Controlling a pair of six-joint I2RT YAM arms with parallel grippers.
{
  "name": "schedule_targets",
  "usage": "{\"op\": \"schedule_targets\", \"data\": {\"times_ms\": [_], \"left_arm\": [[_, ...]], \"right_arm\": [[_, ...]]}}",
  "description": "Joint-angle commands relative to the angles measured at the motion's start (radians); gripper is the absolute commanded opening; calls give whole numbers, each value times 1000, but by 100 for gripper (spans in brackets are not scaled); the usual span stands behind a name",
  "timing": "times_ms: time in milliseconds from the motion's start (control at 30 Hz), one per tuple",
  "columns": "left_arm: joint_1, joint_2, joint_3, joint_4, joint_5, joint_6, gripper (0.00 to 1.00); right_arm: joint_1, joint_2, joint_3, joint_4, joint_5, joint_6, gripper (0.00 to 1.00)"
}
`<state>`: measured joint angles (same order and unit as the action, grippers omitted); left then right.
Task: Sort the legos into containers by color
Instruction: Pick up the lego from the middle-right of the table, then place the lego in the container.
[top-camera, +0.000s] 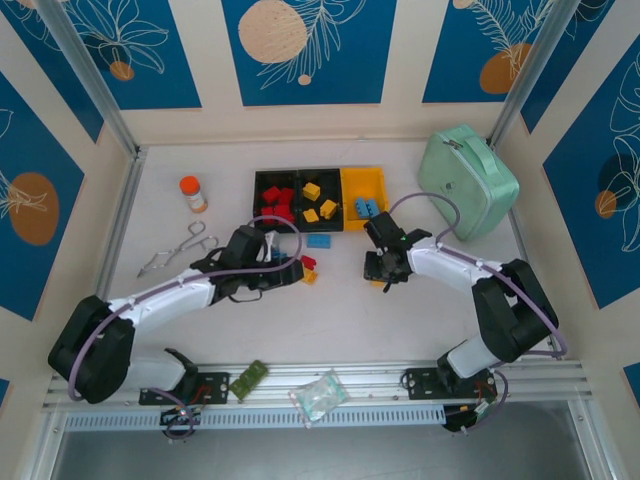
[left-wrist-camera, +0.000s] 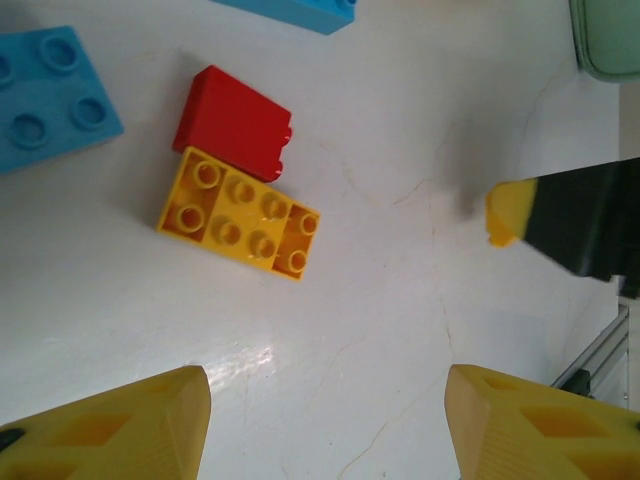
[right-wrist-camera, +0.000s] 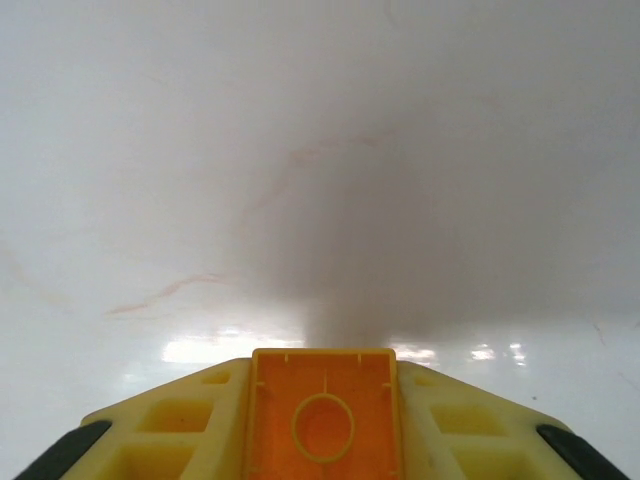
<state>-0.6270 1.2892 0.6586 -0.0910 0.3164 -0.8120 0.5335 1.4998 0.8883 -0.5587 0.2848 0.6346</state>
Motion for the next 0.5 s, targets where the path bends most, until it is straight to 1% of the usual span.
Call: {"op": "schedule_targets", "data": {"times_ms": [0, 167, 467], "left_arm": [[-11, -67, -46, 6, -64, -39, 63], [-10, -142, -98, -48, -115, -50, 63], [-11, -280, -164, -114, -167, -77, 64]], "right_arm": [[19, -33, 98, -35, 1, -22, 32], [31, 55, 254, -45, -15, -59, 32], [45, 306, 574, -73, -51, -113, 33]]}}
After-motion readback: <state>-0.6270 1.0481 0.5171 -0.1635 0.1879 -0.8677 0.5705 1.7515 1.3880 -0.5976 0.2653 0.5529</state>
